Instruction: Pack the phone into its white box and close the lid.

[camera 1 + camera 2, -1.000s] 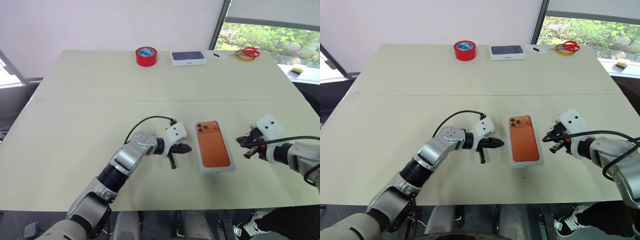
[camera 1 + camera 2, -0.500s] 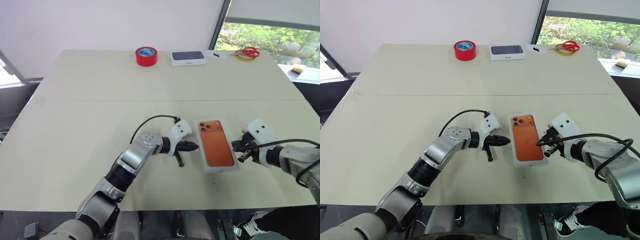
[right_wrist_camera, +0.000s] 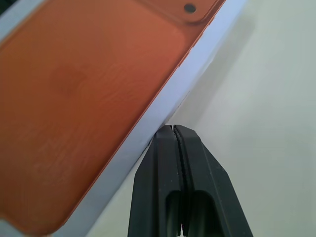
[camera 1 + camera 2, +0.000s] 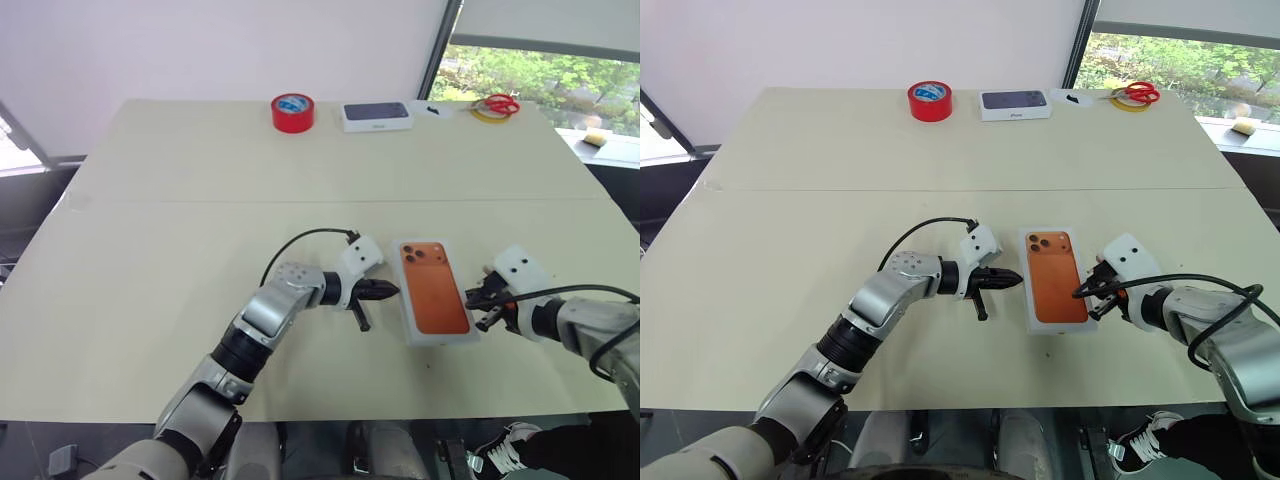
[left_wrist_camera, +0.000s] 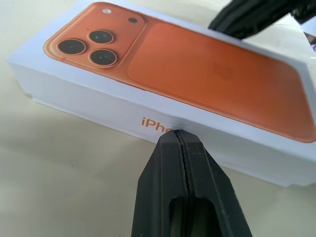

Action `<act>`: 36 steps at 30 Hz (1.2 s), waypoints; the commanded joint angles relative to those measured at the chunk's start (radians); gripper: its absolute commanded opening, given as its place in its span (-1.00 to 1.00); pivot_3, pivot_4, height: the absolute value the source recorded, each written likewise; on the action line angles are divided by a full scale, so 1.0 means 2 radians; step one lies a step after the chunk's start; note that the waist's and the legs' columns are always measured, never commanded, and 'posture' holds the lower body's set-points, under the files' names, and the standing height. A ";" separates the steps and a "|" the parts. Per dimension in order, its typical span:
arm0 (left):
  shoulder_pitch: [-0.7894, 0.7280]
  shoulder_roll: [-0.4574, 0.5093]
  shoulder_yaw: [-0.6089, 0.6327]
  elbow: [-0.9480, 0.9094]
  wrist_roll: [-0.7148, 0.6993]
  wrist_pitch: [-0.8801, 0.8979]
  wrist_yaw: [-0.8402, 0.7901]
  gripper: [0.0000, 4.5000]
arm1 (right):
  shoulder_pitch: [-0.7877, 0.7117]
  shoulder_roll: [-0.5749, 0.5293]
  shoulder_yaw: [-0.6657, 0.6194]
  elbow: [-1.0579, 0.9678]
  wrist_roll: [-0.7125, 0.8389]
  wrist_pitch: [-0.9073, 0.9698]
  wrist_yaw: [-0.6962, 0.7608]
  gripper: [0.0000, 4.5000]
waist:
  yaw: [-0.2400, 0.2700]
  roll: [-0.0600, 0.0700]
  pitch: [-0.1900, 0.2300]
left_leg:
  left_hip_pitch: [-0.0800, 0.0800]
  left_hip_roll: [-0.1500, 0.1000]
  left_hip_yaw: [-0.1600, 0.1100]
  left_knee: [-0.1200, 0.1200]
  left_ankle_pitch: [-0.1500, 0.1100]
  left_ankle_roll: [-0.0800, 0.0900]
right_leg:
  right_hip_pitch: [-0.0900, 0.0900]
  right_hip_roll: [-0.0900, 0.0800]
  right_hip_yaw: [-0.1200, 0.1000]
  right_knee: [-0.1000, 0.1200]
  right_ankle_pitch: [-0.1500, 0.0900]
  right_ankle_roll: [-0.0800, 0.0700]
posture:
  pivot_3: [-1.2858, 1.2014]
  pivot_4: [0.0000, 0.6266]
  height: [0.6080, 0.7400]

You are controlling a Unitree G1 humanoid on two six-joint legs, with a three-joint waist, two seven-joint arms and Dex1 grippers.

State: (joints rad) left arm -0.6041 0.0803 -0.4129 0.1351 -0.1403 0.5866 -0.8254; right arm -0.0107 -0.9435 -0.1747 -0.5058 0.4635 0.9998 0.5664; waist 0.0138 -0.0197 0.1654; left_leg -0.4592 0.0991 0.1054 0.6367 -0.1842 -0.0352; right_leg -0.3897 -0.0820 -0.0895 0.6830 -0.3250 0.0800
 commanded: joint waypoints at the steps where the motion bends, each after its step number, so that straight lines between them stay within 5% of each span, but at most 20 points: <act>1: -0.008 -0.013 -0.008 -0.026 -0.007 -0.006 -0.002 -1.00 | 0.001 0.003 0.001 -0.011 -0.003 -0.007 0.006 -0.98 | 0.000 0.000 0.000 | 0.000 0.000 0.000 0.000 0.000 0.000 | 0.000 0.000 0.000 0.000 0.000 0.000 | 0.03 -0.52 0.85; 18: -0.034 -0.028 0.052 -0.002 -0.038 0.007 0.024 -1.00 | 0.068 -0.014 -0.122 -0.072 0.032 -0.040 0.091 -0.98 | 0.000 0.000 0.000 | 0.000 0.000 0.000 0.000 0.000 0.000 | 0.000 0.000 0.000 0.000 0.000 0.000 | 0.03 -0.52 0.85; 29: -0.071 -0.037 -0.011 0.092 0.034 -0.028 0.040 -1.00 | 0.110 0.013 -0.063 -0.103 0.025 -0.023 0.053 -0.98 | 0.000 0.000 0.000 | 0.000 0.000 0.000 0.000 0.000 0.000 | 0.000 0.000 0.000 0.000 0.000 0.000 | 0.03 -0.52 0.85; 36: -0.061 -0.013 0.038 0.071 0.018 -0.034 0.050 -1.00 | 0.103 0.009 -0.082 -0.091 0.022 -0.030 0.047 -0.98 | 0.000 0.000 0.000 | 0.000 0.000 0.000 0.000 0.000 0.000 | 0.001 0.000 0.000 0.000 0.000 0.000 | 0.03 -0.52 0.85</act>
State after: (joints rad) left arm -0.7374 0.0320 -0.3932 0.3067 -0.0942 0.5272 -0.7429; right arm 0.1993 -0.9212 -0.2997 -0.6828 0.5167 0.9513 0.6619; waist 0.0130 -0.0199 0.1654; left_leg -0.4586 0.0990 0.1044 0.6369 -0.1844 -0.0350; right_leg -0.3888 -0.0818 -0.0898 0.6827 -0.3251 0.0801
